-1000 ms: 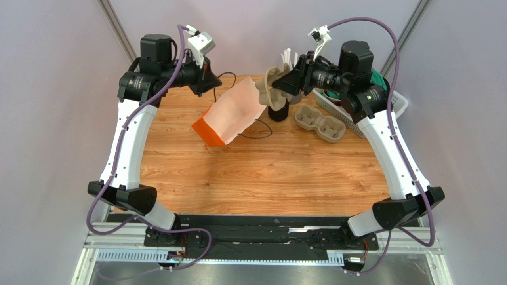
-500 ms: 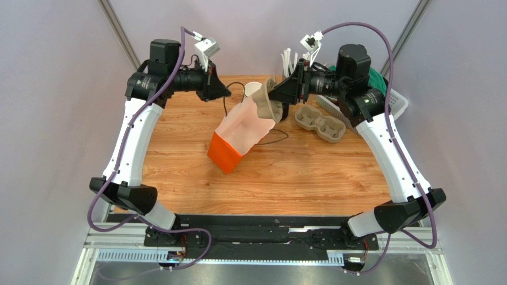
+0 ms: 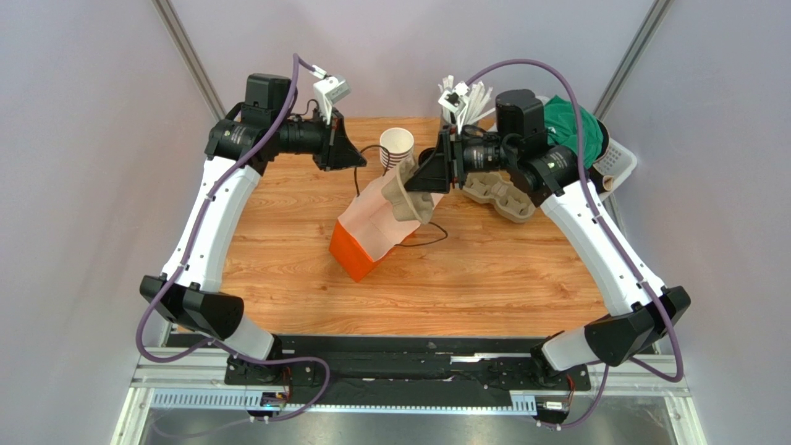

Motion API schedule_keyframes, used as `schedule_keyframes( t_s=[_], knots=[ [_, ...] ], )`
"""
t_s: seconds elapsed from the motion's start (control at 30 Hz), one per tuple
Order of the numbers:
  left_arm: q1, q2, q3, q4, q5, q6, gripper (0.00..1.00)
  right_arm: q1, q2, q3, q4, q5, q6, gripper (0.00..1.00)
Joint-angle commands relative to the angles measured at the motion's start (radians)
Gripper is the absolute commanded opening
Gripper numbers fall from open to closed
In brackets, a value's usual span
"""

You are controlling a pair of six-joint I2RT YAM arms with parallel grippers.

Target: Pack the takeout coffee

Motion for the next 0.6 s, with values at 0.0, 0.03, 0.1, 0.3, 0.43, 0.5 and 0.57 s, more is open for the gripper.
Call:
schedule_keyframes(
  t_s=[0.0, 0.03, 0.1, 0.3, 0.43, 0.5, 0.57],
  knots=[
    [-0.002, -0.031, 0.009, 0.057, -0.018, -0.008, 0.00, 0.031, -0.005, -0.023, -0.001, 0.029, -0.037, 0.40],
    [-0.002, -0.026, 0.009, 0.058, -0.018, -0.009, 0.00, 0.032, 0.001, -0.021, -0.001, 0.028, -0.039, 0.40],
    [-0.002, -0.020, 0.007, 0.057, -0.016, -0.011, 0.00, 0.035, 0.023, -0.015, -0.001, 0.027, -0.036, 0.40],
    [-0.002, -0.022, -0.005, 0.072, -0.021, -0.008, 0.00, 0.042, 0.059, -0.021, 0.000, 0.079, -0.083, 0.40],
    [-0.002, -0.023, -0.010, 0.069, -0.031, -0.006, 0.00, 0.041, 0.096, -0.015, -0.010, 0.135, -0.123, 0.40],
    [-0.002, -0.022, -0.011, 0.066, -0.034, -0.003, 0.00, 0.044, 0.115, -0.012, -0.010, 0.171, -0.145, 0.40],
    [-0.002, -0.022, -0.014, 0.063, -0.036, 0.002, 0.00, 0.048, 0.133, -0.009, -0.014, 0.198, -0.160, 0.40]
  ],
)
